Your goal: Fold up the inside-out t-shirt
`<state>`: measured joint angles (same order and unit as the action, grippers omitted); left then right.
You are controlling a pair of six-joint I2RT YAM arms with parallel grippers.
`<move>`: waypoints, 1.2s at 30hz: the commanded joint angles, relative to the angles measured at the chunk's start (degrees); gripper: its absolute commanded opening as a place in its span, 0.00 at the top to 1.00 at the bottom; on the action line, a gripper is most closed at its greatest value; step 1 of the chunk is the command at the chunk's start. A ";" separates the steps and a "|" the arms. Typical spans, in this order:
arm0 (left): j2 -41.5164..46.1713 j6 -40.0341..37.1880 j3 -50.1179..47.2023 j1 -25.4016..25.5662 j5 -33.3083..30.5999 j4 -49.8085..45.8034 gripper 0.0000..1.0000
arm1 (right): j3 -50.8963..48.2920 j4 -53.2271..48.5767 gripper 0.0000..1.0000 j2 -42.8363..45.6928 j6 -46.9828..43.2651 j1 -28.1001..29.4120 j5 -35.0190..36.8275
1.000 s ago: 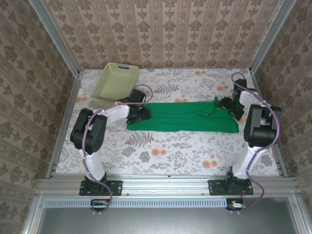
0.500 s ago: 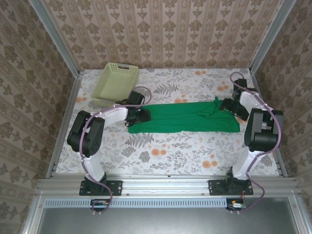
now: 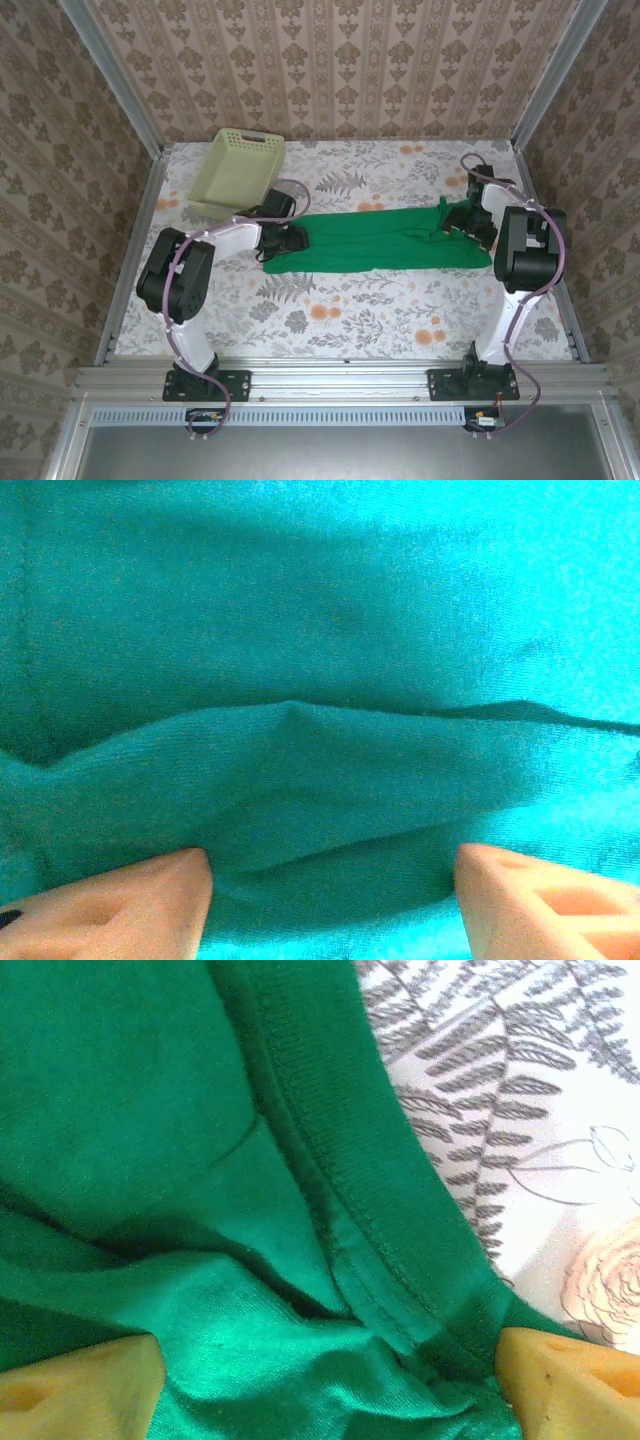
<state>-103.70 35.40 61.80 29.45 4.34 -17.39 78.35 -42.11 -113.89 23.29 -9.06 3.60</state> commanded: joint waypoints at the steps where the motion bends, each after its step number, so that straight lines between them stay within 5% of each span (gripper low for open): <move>1: 0.44 1.50 -2.67 0.30 0.70 -0.81 0.33 | 1.59 -2.70 0.21 -3.03 0.89 1.33 -0.87; 3: 0.81 1.78 -3.61 0.58 0.54 -0.48 0.33 | 2.51 -3.50 0.29 -3.61 0.64 1.41 -1.16; 7: 1.47 2.61 -5.31 1.63 0.02 -0.10 0.33 | 2.31 -2.64 0.68 -3.15 0.39 1.07 -2.84; 12: 2.77 4.70 -7.08 5.03 0.12 0.23 0.33 | -0.92 -2.77 0.98 3.74 0.98 -0.28 6.02; 17: 5.56 8.74 -6.34 11.34 2.70 0.70 0.33 | -2.23 -6.08 1.00 15.94 -0.99 -0.07 19.65; 23: 11.38 11.01 -4.99 12.55 3.45 0.68 0.33 | 0.57 -10.09 1.00 25.42 -5.30 6.98 23.61; 29: 16.19 9.91 -10.14 8.35 3.01 1.67 0.35 | 1.30 -13.51 1.00 28.42 -4.23 20.71 20.45; 36: 15.07 8.46 -14.69 7.78 6.66 8.10 0.41 | 1.74 -10.96 1.00 25.30 9.54 37.35 14.82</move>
<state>-87.72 44.60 48.27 36.86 8.49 -12.97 79.42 -52.62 -86.76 25.45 24.23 21.12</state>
